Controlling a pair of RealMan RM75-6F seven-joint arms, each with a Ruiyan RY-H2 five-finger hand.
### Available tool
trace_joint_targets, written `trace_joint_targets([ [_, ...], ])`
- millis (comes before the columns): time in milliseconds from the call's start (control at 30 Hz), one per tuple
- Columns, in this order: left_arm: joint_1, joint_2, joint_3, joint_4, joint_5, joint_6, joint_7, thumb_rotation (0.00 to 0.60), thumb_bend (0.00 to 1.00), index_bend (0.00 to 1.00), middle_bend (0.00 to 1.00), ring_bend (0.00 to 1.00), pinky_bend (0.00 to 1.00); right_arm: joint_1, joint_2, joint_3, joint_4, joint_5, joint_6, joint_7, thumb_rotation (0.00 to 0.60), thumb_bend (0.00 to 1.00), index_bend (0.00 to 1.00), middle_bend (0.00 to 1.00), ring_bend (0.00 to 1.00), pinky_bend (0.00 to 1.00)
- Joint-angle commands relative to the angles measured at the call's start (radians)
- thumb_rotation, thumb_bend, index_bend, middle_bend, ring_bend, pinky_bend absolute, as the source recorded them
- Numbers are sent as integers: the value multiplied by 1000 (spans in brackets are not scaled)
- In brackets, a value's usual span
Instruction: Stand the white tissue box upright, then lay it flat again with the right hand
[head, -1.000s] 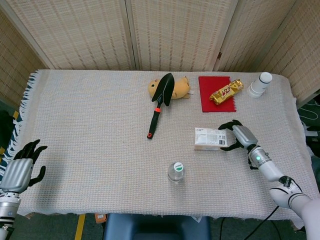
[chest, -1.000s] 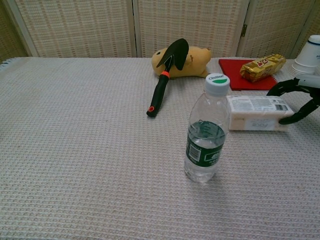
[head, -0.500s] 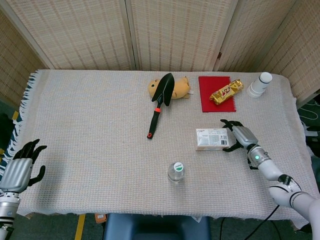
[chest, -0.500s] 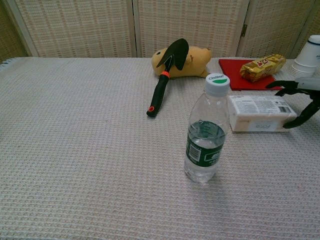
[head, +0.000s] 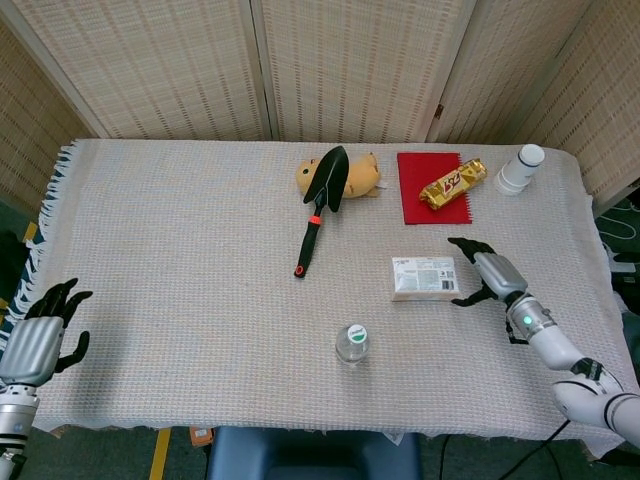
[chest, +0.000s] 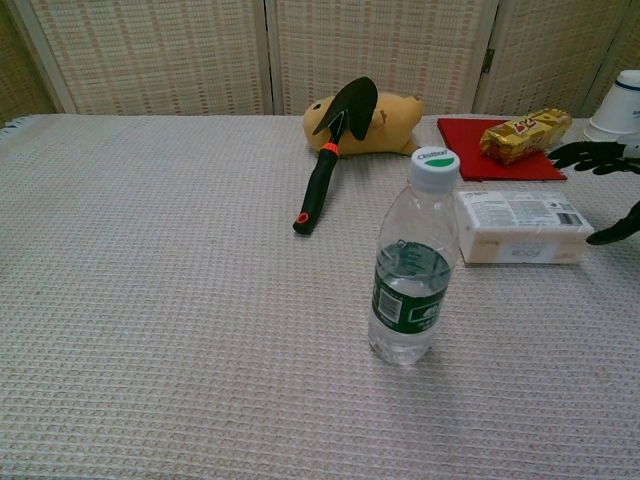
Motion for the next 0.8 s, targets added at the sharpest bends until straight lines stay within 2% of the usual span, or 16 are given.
trace_joint_targets([
  [33,-3,-3,-2,4,-2,-4,-3,600,486,183,0,0,174,-253,146,-25,-357,18,410,-301,600,8,0,18,0,0],
  [100,-5,-4,1,5,-3,-10,1,600,487,183,0,0,174,-324,142,-45,-395,34,506,-464,600,8,1,19,0,0],
  [167,-6,-5,3,4,-1,-14,4,600,487,183,0,0,174,-364,135,-51,-400,47,552,-518,600,7,1,19,0,0],
  [267,-8,-10,4,5,0,-14,11,600,486,183,0,0,173,-414,114,-42,-342,73,600,-509,600,8,3,19,4,0],
  [367,-10,-13,4,5,-6,-18,18,600,486,183,0,0,174,-438,110,-38,-291,86,603,-503,600,8,18,19,8,0],
  [800,-10,-26,-6,26,-8,-4,11,600,486,183,0,0,174,-477,188,-4,-355,93,589,-490,600,8,21,19,8,0],
])
